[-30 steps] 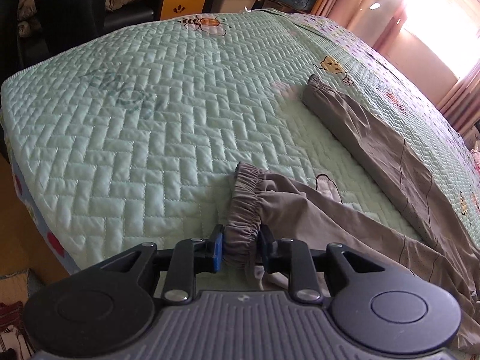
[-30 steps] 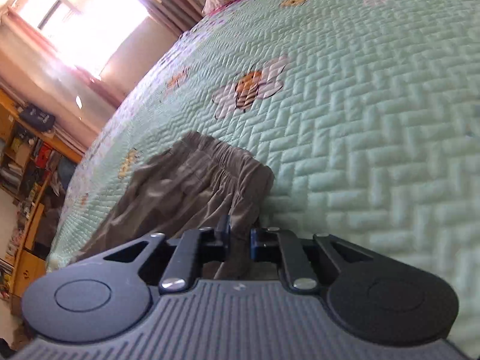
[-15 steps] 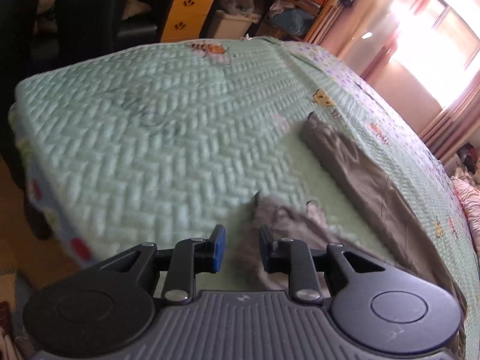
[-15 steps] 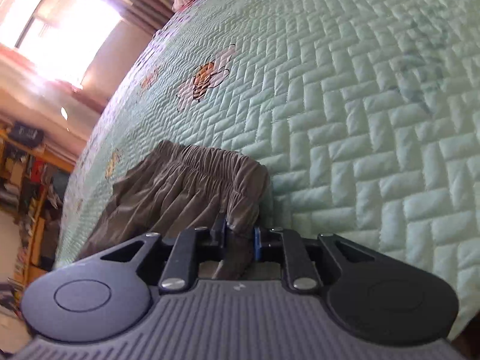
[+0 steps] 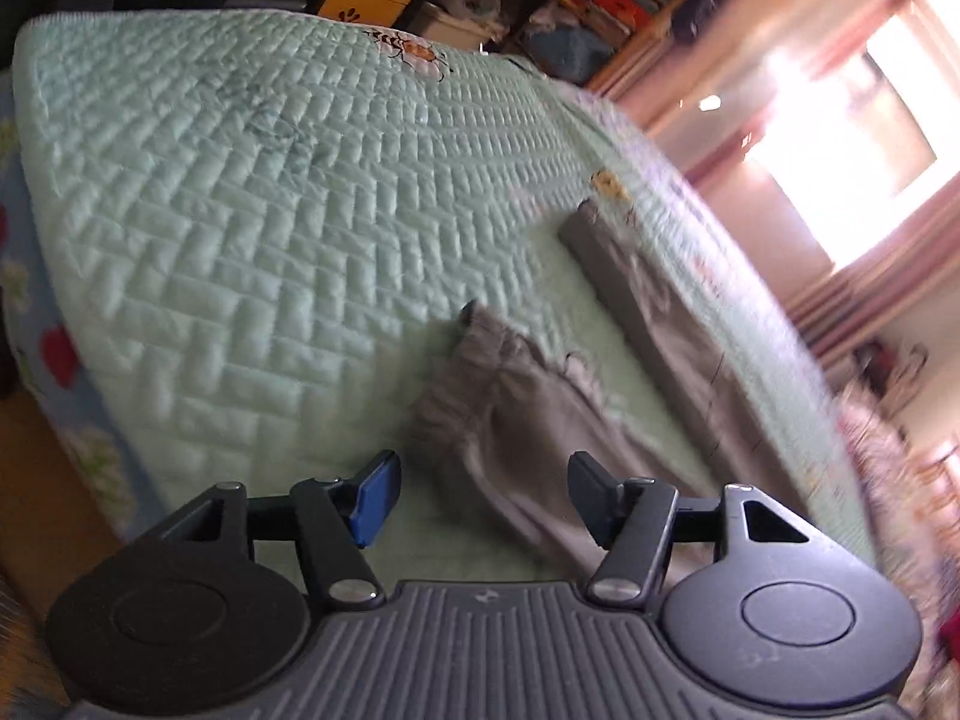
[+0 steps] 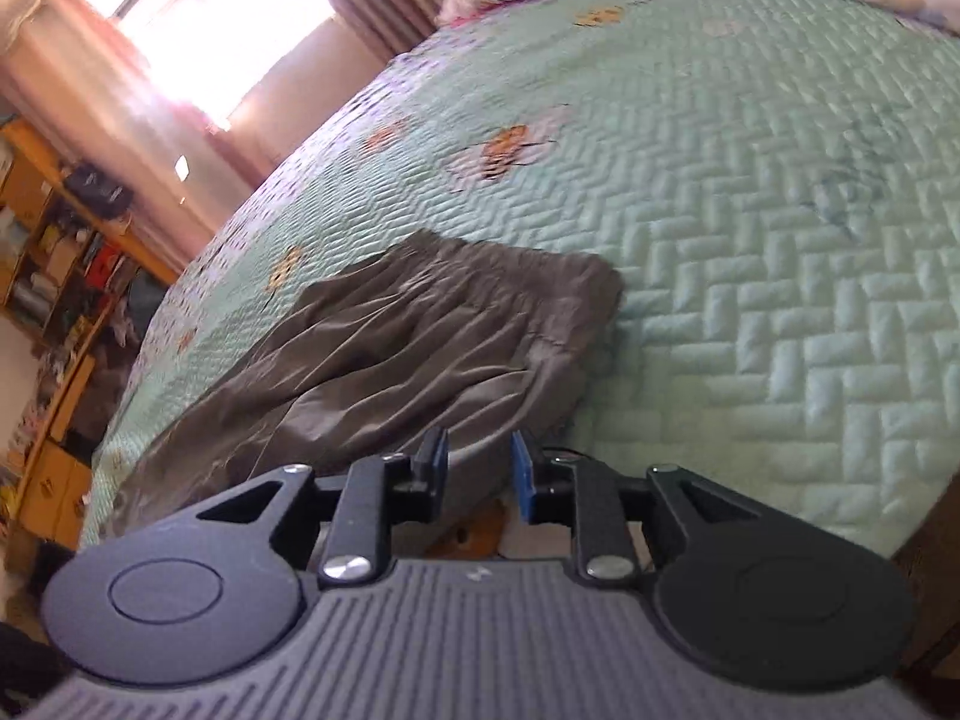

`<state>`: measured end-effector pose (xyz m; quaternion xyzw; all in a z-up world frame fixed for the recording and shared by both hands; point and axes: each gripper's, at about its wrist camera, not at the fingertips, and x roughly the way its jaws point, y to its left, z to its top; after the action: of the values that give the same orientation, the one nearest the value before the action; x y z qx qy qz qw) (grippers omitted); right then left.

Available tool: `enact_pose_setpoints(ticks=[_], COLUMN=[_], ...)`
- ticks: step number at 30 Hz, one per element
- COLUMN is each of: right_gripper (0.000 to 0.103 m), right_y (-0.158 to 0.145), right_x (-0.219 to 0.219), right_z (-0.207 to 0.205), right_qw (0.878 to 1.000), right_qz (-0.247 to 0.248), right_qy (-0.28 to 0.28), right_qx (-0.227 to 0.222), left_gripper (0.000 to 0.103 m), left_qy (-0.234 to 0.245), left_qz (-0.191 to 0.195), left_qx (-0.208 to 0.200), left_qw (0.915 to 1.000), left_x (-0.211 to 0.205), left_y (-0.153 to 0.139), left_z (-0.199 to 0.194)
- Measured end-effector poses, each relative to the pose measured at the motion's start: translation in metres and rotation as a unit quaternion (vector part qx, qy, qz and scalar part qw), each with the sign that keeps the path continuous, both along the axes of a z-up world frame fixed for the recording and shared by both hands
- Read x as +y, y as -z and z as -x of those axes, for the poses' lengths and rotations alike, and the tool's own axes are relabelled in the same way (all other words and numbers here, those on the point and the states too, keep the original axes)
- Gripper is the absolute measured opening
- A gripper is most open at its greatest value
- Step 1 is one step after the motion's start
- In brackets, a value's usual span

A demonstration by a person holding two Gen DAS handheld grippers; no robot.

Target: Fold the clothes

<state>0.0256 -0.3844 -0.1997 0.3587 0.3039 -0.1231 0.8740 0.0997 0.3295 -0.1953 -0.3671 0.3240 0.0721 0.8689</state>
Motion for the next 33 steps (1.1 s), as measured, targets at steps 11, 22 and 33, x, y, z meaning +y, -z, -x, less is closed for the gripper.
enact_pose_setpoints(ticks=[11, 22, 33], right_gripper=[0.026, 0.026, 0.036], right_y=[-0.006, 0.004, -0.03], right_x=[0.034, 0.017, 0.015], right_z=[-0.013, -0.008, -0.029], right_qw=[0.993, 0.991, 0.986], right_qz=[0.101, 0.094, 0.161], right_qy=[-0.052, -0.04, -0.039], right_qx=[0.019, 0.086, -0.021], left_gripper=[0.001, 0.027, 0.032], left_qy=[0.03, -0.013, 0.034], left_qz=[-0.063, -0.132, -0.127], left_qx=[0.011, 0.153, 0.061], left_qw=[0.9975, 0.9794, 0.9894], left_x=[0.02, 0.059, 0.017], left_y=[-0.086, -0.051, -0.087], left_z=[0.007, 0.028, 0.005])
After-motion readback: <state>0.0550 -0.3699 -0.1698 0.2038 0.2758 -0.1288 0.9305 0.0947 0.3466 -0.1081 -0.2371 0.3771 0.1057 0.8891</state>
